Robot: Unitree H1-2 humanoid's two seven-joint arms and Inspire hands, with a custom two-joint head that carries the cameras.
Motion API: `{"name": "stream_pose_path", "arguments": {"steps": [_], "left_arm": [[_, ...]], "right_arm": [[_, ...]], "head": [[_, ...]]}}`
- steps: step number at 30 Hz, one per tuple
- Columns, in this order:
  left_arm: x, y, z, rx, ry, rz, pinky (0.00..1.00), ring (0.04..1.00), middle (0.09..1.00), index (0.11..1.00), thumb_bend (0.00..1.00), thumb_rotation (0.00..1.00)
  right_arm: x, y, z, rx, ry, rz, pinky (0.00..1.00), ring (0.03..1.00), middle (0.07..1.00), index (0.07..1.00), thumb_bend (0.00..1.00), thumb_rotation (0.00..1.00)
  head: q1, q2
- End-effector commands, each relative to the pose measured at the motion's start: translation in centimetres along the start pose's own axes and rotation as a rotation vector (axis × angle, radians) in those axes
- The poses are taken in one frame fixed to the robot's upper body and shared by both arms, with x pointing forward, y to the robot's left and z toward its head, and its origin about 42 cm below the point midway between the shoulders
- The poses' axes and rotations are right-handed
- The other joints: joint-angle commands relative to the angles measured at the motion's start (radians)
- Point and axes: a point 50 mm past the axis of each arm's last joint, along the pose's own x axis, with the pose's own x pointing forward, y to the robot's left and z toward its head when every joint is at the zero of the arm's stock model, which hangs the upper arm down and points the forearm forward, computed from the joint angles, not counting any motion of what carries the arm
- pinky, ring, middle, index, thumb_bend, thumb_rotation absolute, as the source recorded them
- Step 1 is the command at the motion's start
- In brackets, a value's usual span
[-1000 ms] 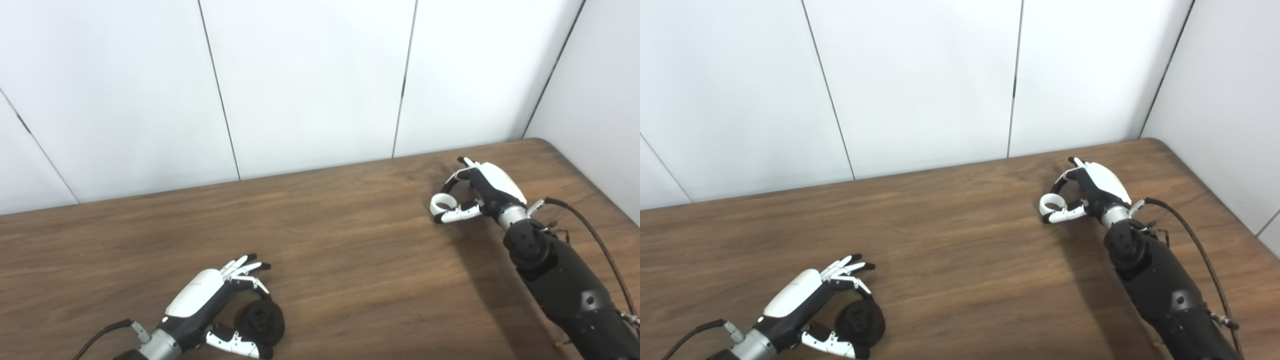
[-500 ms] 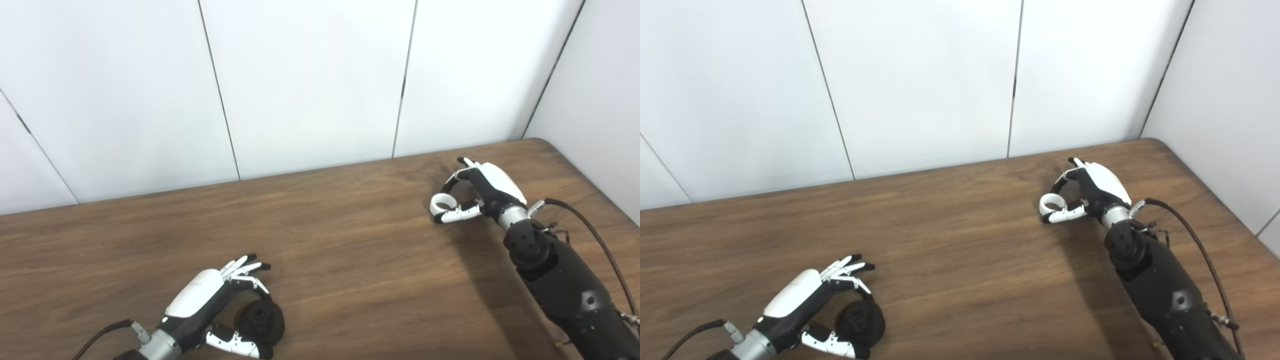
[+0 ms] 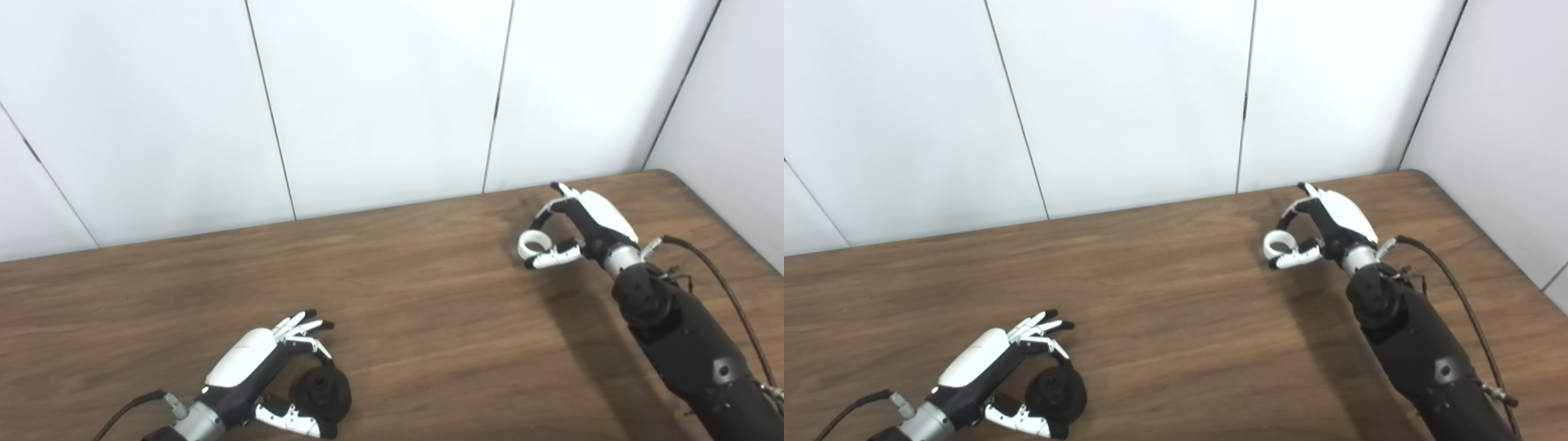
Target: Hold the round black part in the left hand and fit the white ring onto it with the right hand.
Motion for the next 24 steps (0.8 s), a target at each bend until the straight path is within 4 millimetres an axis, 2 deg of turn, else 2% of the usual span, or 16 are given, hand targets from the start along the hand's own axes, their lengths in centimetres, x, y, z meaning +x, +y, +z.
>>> {"name": "stream_pose_path", "arguments": {"steps": [1,4,13,17,24], "left_arm": [[-0.2,-1.4,-1.0,0.020,0.070,-0.082,1.00,1.000,0.903,0.476,0.52,0.06],[-0.1,-1.4,-1.0,0.023,0.071,-0.083,1.00,1.000,0.905,0.476,0.52,0.06],[0.5,-1.6,-1.1,0.029,0.076,-0.087,1.00,1.000,0.906,0.476,0.52,0.06],[0.6,-1.7,-1.1,0.029,0.074,-0.085,1.00,1.000,0.904,0.476,0.52,0.06],[0.8,-1.6,-0.8,0.035,0.072,-0.084,1.00,1.000,0.904,0.476,0.52,0.06]], "right_arm": [[0.6,-2.6,2.5,-0.006,-0.084,-0.069,0.83,1.000,0.983,0.490,0.51,0.14],[0.2,-2.9,3.9,0.006,-0.139,-0.070,0.81,1.000,0.987,0.490,0.51,0.14],[-1.5,-3.4,7.8,0.054,-0.276,-0.057,0.87,1.000,0.991,0.490,0.51,0.14],[-3.0,-2.7,9.7,0.077,-0.351,-0.020,0.91,1.000,0.989,0.490,0.51,0.14],[-6.0,-0.8,12.3,0.113,-0.465,0.042,0.88,1.000,0.989,0.491,0.51,0.14]], "head": [[0.001,-0.002],[0.001,-0.005],[0.008,-0.016],[0.011,-0.015],[0.035,0.002]]}}
